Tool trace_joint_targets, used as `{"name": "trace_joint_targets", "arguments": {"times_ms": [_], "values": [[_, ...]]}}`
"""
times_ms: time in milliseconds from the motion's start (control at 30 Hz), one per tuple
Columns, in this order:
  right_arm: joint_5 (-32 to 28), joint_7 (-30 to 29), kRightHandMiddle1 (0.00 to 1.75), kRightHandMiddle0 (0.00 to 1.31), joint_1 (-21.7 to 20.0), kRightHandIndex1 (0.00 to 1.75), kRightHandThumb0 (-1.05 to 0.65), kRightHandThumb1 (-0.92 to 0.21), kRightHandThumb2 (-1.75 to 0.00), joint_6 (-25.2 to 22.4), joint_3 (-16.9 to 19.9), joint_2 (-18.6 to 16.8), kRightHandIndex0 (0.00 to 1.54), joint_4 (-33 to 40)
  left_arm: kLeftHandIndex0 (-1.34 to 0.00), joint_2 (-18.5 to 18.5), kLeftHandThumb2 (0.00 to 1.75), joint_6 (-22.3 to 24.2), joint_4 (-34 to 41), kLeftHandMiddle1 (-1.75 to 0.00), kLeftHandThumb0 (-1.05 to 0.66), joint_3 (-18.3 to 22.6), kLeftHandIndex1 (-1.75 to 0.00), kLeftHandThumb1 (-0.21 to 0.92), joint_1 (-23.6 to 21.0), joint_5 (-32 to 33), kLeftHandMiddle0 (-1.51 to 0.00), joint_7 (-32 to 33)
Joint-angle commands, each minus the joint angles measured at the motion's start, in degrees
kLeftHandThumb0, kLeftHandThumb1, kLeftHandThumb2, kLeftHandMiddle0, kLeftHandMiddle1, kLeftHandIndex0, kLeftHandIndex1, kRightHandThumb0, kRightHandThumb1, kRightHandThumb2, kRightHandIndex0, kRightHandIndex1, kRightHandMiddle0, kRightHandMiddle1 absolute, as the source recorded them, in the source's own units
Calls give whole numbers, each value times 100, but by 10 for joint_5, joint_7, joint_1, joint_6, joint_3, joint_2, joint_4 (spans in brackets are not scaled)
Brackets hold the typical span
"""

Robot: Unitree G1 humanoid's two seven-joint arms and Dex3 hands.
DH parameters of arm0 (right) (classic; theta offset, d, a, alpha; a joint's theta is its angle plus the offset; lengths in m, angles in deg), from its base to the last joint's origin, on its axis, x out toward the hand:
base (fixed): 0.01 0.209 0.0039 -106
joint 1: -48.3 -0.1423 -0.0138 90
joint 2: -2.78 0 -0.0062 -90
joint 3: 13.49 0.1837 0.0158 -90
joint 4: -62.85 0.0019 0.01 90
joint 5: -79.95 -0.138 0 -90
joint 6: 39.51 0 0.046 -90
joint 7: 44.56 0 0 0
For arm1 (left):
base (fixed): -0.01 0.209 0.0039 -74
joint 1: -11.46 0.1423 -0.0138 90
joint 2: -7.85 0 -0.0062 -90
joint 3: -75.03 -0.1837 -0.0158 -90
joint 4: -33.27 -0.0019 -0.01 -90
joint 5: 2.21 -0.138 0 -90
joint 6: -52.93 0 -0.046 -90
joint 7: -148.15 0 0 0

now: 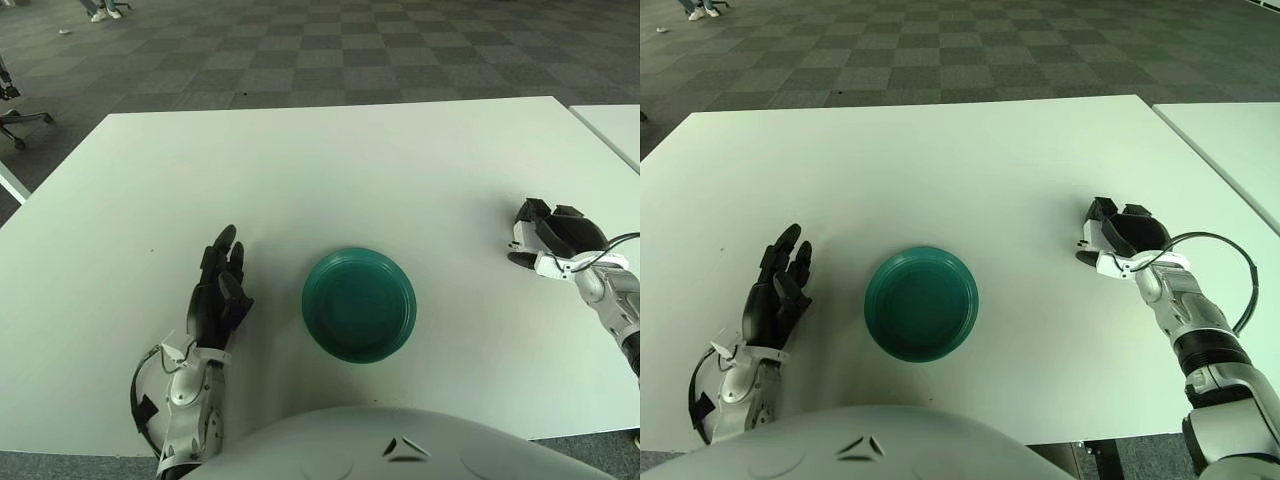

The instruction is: Put the charger into the plate.

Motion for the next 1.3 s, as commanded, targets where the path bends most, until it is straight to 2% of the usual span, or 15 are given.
{"name": "trace_joint_targets", "arguments": {"times_ms": [0, 333, 467, 633, 767, 933, 1067, 1200, 1267], "values": [[-4, 13, 175, 40, 30, 175, -40, -60, -96, 0, -12, -17, 81, -3, 0, -5, 103, 23, -24, 0, -88, 3, -54, 92, 7, 1, -19, -1], [0, 13, 175, 40, 52, 175, -40, -60, -95, -1, -2, -8, 80, 43, 0, -4, 103, 23, -27, 0, -88, 6, -54, 92, 4, 1, -19, -2], [0, 10, 175, 40, 69, 175, -40, -60, -95, -5, 8, -4, 80, 85, 0, -5, 103, 24, -27, 0, -88, 7, -54, 92, 3, 2, -19, -3], [-12, 63, 175, 40, 119, 175, -40, -60, -95, -49, 50, 8, 81, 261, 0, -7, 103, 26, -26, 0, -88, 8, -54, 92, 2, 3, -19, -3], [-24, 91, 175, 40, 136, 175, -40, -61, -94, -54, 86, 14, 81, 360, 0, -7, 103, 26, -26, 0, -88, 8, -54, 92, 2, 3, -19, -3], [-16, 129, 175, 39, 141, 175, -40, -61, -94, -72, 108, 13, 80, 447, 0, -8, 103, 27, -26, 0, -88, 9, -54, 92, 1, 4, -19, -4], [18, 107, 175, 41, 125, 175, -41, -59, -96, -60, 100, -10, 81, 490, 0, -10, 103, 30, -23, 0, -88, 11, -54, 92, 1, 6, -19, -5], [24, 116, 175, 42, 115, 175, -41, -58, -98, -65, 95, -31, 81, 516, 0, -11, 103, 32, -20, 0, -88, 12, -54, 92, 2, 8, -19, -6], [25, 130, 175, 42, 93, 175, -41, -57, -99, -73, 76, -59, 82, 541, 0, -12, 103, 33, -20, 0, -88, 13, -54, 92, 2, 8, -19, -6]]}}
